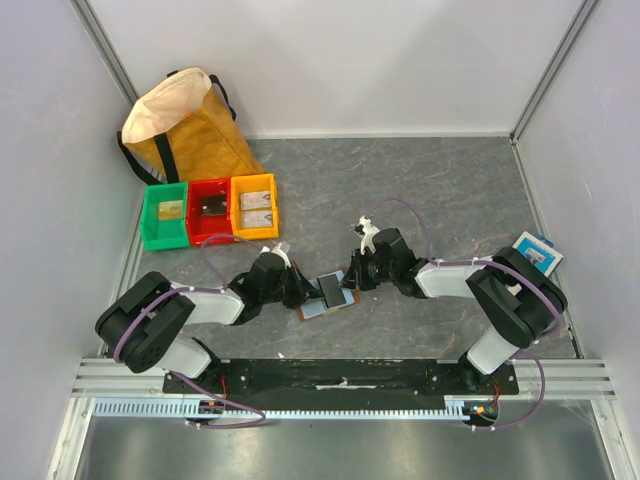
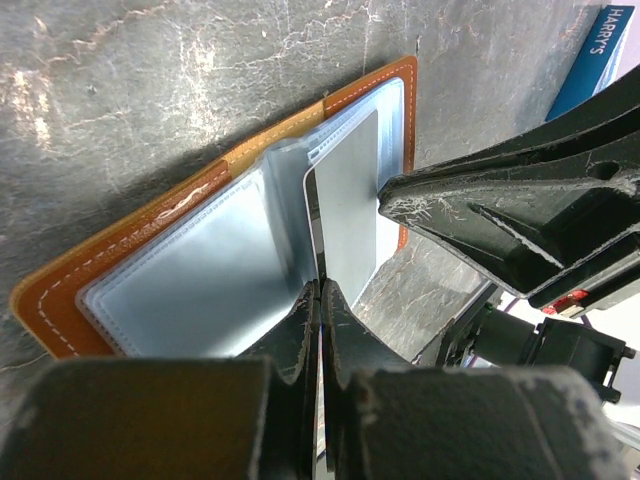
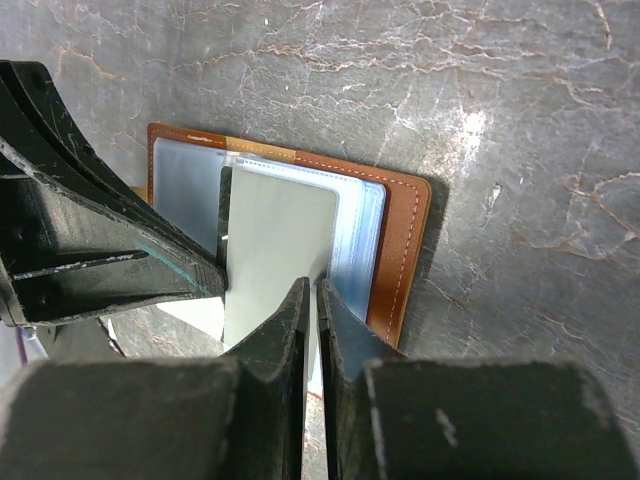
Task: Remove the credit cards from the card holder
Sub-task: Remove the credit card from the card holder.
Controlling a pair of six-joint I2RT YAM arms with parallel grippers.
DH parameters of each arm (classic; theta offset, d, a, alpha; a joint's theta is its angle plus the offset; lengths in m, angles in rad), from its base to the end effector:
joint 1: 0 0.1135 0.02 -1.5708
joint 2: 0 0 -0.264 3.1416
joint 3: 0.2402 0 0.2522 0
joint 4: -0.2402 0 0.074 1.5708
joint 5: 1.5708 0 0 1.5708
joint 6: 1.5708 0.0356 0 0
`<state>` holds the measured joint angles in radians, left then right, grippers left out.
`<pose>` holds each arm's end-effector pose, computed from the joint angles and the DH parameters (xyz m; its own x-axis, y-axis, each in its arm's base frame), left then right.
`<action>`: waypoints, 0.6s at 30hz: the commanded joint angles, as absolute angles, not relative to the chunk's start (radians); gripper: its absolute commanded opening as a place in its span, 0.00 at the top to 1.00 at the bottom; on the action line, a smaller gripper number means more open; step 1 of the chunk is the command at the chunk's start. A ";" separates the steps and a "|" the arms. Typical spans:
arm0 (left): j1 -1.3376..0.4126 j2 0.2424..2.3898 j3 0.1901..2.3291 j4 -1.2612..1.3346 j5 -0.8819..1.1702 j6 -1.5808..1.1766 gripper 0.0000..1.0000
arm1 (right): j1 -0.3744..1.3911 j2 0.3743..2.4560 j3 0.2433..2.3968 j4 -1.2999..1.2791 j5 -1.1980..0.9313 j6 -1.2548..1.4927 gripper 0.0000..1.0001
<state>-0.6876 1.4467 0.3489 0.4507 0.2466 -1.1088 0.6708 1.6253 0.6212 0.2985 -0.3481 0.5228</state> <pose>0.1791 -0.1583 0.1193 -0.8934 -0.3896 -0.2239 -0.0756 0.6215 -0.7798 0.2261 0.1949 0.1330 -0.8334 -0.0622 -0.5491 -0.4289 0.6994 0.5717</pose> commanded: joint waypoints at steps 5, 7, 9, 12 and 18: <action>-0.690 1.408 0.341 0.434 0.242 -1.077 0.98 | 0.626 1.672 0.552 0.265 -0.357 0.561 0.87; -0.690 1.393 0.333 0.423 0.235 -1.077 0.98 | 0.623 1.675 0.548 0.271 -0.362 0.563 0.87; -0.690 1.382 0.325 0.416 0.230 -1.077 0.98 | 0.620 1.678 0.548 0.276 -0.370 0.563 0.87; -0.692 1.367 0.311 0.408 0.216 -1.080 0.98 | 0.617 1.680 0.549 0.287 -0.382 0.563 0.87; -0.690 1.376 0.328 0.414 0.215 -1.077 0.74 | 0.617 1.681 0.548 0.298 -0.397 0.561 0.87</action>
